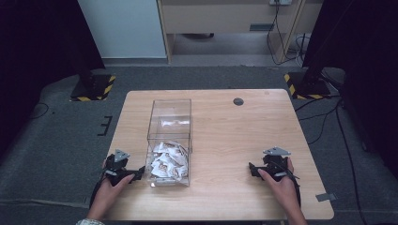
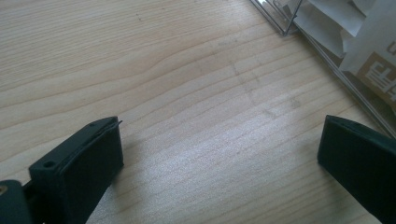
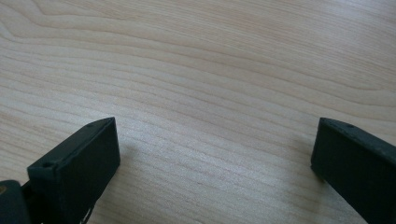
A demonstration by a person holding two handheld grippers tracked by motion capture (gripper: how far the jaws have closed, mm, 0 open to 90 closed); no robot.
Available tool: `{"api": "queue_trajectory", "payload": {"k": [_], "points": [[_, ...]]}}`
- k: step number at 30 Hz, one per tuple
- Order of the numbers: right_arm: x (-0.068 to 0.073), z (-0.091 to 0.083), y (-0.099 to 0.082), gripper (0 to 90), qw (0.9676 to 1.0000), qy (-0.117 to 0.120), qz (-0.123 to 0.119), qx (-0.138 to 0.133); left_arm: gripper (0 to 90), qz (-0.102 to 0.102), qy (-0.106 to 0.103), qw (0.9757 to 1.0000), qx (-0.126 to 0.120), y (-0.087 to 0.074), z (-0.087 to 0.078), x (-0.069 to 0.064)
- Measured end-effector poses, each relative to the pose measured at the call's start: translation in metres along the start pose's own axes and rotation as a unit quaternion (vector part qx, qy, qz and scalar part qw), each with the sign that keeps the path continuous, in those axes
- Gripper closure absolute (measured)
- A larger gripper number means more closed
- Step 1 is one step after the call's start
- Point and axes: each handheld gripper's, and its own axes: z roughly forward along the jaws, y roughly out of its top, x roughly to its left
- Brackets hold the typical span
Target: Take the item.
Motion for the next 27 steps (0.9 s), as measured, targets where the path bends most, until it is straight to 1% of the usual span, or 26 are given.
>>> {"api": "queue_trajectory", "payload": {"k": [3,7,9,10,12,16,19,22,24,25,27], "points": [[0.000,0.000,0.000,2.0,1.0000,0.000,0.001,-0.001,0.0,0.000,-0.001,1.0000,0.000,0.000,0.000,0.000],[0.001,-0.002,0.001,6.5,1.0000,0.005,-0.002,-0.001,0.0,0.001,-0.001,1.0000,0.000,0.001,0.001,0.000],[0.003,-0.004,0.002,7.8,1.0000,0.008,0.001,0.002,0.0,0.001,-0.001,1.0000,0.000,0.001,0.001,0.000],[0.005,-0.006,0.002,8.3,0.9999,0.011,0.001,-0.001,0.0,0.001,-0.001,1.0000,0.000,0.001,0.001,0.000],[0.009,-0.010,0.005,9.9,0.9999,0.012,-0.010,-0.006,0.0,0.001,-0.001,1.0000,0.000,0.001,0.001,0.000],[0.016,-0.016,0.011,13.2,0.9996,0.014,-0.020,-0.011,0.0,0.001,-0.001,1.0000,0.000,0.001,0.001,0.000],[0.021,-0.020,0.017,16.2,0.9992,0.021,-0.032,-0.008,0.0,0.001,-0.001,1.0000,0.000,0.001,0.001,0.000],[0.028,-0.026,0.024,18.8,0.9985,0.027,-0.046,-0.012,0.0,0.001,-0.001,1.0000,0.000,0.001,0.001,0.000],[0.033,-0.029,0.028,20.9,0.9982,0.033,-0.050,-0.009,0.0,0.001,-0.001,1.0000,0.000,0.001,0.001,0.000],[0.037,-0.031,0.031,22.0,0.9977,0.033,-0.059,-0.007,0.0,0.001,-0.001,1.0000,0.000,0.001,0.001,0.000],[0.042,-0.034,0.035,23.6,0.9970,0.036,-0.068,-0.003,0.0,0.001,-0.001,1.0000,0.000,0.001,0.001,0.000]]}}
